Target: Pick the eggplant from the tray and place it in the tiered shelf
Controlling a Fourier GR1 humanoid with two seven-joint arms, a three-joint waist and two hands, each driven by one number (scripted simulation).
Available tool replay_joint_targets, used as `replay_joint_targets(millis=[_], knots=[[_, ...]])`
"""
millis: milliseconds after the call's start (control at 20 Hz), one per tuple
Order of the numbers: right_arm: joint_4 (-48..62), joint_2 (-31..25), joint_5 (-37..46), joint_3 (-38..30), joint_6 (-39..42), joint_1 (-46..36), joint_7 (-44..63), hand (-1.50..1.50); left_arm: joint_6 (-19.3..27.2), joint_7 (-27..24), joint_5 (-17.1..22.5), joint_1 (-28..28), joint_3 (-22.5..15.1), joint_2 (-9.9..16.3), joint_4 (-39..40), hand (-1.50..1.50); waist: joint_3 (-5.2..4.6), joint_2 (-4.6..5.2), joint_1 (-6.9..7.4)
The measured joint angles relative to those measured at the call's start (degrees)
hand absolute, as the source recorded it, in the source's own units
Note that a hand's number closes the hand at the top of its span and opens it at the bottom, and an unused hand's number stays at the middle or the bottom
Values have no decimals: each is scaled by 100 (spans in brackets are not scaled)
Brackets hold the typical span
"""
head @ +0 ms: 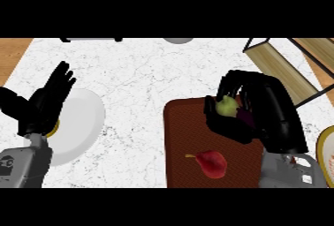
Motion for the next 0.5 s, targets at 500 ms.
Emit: replay_joint_targets(millis=[500], knots=[[77, -942, -347, -1625, 720, -1238, 702, 150, 106, 36, -173, -52, -118, -169, -107, 0, 0, 23, 77]])
